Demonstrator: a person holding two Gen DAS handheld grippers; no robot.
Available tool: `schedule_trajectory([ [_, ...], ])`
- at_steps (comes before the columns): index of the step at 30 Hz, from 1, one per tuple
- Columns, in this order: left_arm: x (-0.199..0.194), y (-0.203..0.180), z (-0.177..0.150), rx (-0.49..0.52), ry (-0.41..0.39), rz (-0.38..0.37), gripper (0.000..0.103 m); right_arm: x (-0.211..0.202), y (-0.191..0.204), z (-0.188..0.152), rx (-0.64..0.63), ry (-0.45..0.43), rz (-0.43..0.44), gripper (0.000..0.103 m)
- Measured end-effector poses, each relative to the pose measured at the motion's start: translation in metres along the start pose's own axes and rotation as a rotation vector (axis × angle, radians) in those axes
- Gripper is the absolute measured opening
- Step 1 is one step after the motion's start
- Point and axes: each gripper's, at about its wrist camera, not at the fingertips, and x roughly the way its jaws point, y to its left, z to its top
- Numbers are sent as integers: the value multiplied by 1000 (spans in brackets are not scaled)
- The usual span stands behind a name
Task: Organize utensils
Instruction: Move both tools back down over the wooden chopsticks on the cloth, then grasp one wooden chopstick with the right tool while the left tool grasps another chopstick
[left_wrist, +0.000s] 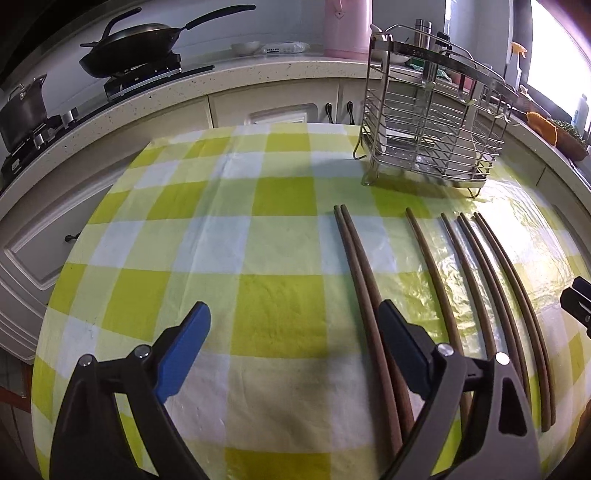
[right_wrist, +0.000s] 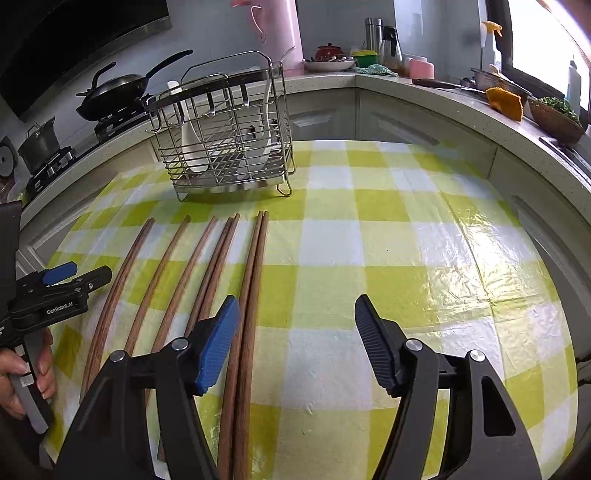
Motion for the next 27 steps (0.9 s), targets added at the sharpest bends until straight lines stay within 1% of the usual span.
schedule_trajectory([
  [1,2,0,3,1,4,5,88,0,0,1,0,1,3,59],
  [4,9,-1,9,6,20,3,81,3,0,4,-3,10,13,56],
  [6,12,-3,11,11,28,9,80,7,0,4,-6,21,15,52],
  [8,14,-5,11,13,32,-2,79,11,-2,5,-2,34,21,50],
  [13,18,-11,12,21,42,11,78,15,-3,6,6,44,24,49],
  [16,22,-9,12,0,52,-1,75,15,-2,8,0,42,29,49],
  [17,22,-8,12,-3,50,-7,70,16,-1,9,-5,45,28,49],
  [18,21,-10,12,7,43,-10,59,18,-1,10,-10,52,28,49],
  [19,19,-12,12,17,39,-15,53,21,-1,12,-14,62,26,48],
  [20,18,-15,12,27,37,-20,44,25,-1,13,-17,79,24,44],
  [21,17,-17,12,39,37,-26,37,29,-1,13,-18,96,22,39],
  [22,17,-21,12,52,36,-30,33,34,-1,14,-17,113,21,37],
  [23,16,-24,12,65,35,-35,28,39,-1,15,-15,127,23,33],
  [24,15,-26,11,74,35,-39,25,42,-1,16,-16,135,26,29],
  [27,14,-28,10,78,34,-51,24,45,5,19,-30,137,37,27],
])
